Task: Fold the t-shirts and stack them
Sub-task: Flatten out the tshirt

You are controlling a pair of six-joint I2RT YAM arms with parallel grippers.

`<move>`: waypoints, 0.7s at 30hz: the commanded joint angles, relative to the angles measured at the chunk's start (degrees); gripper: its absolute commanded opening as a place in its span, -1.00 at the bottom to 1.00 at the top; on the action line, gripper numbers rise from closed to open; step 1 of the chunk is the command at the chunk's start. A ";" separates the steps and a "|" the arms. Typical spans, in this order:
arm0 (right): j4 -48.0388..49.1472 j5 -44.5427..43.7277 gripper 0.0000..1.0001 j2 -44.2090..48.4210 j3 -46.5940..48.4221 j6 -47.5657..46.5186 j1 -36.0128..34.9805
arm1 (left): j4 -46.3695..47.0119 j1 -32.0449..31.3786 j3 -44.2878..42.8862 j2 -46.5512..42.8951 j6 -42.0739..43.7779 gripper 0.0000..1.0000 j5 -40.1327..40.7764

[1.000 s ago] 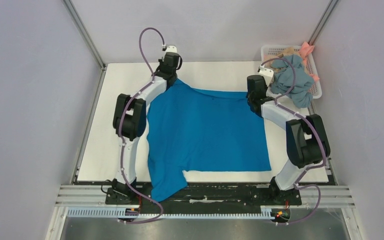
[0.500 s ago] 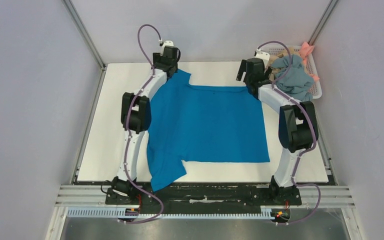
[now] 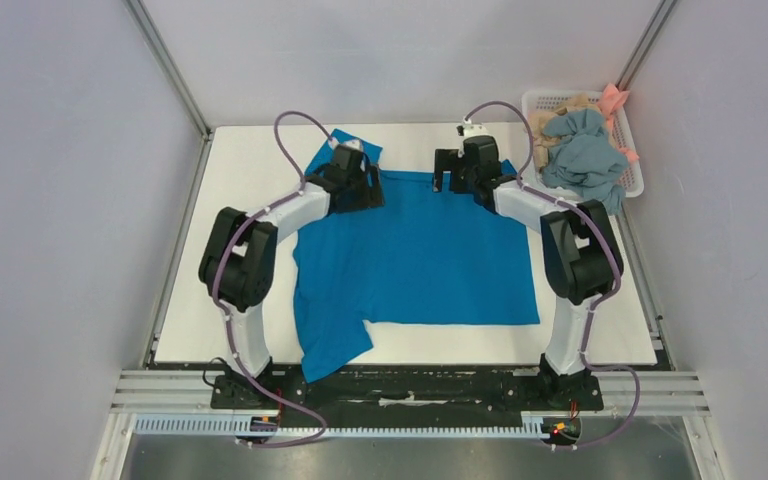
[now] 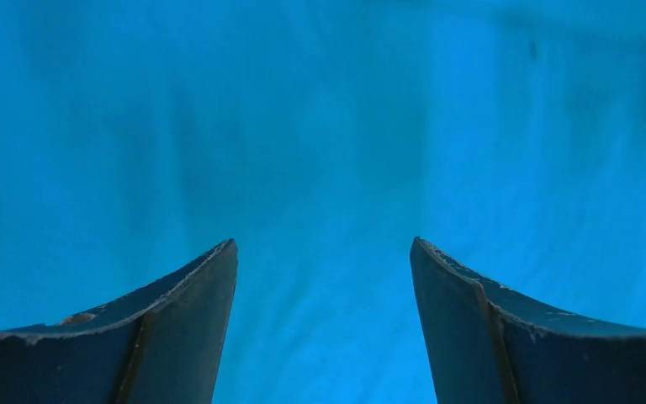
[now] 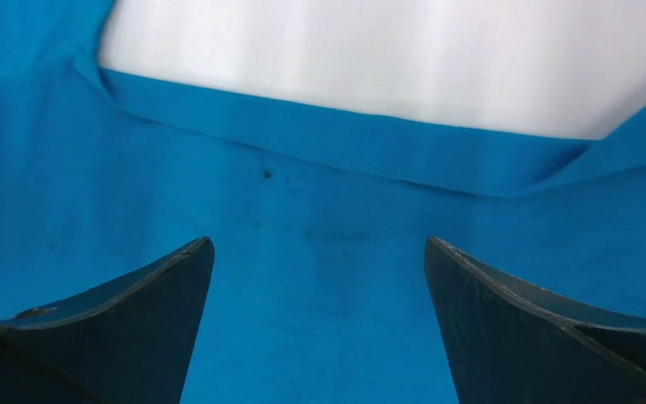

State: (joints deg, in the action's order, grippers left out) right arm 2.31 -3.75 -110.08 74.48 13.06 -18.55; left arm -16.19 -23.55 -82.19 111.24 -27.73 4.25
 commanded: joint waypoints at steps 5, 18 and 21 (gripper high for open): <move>-0.08 6.20 0.96 -10.44 9.27 3.67 0.53 | 10.80 -12.17 10.80 -3.87 -6.98 0.62 -7.44; 0.90 4.10 0.96 -19.46 16.54 5.52 1.48 | 1.07 -17.48 19.49 -5.24 -3.87 0.63 8.22; 2.31 1.11 0.96 -20.89 18.64 6.66 1.94 | 0.13 -17.64 20.72 -4.55 -3.65 0.63 8.27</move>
State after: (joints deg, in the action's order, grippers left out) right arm 2.59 0.32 -128.20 89.56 17.74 -17.80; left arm -10.31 -40.77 -64.38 106.45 -31.88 8.73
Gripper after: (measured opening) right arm 0.979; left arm 0.809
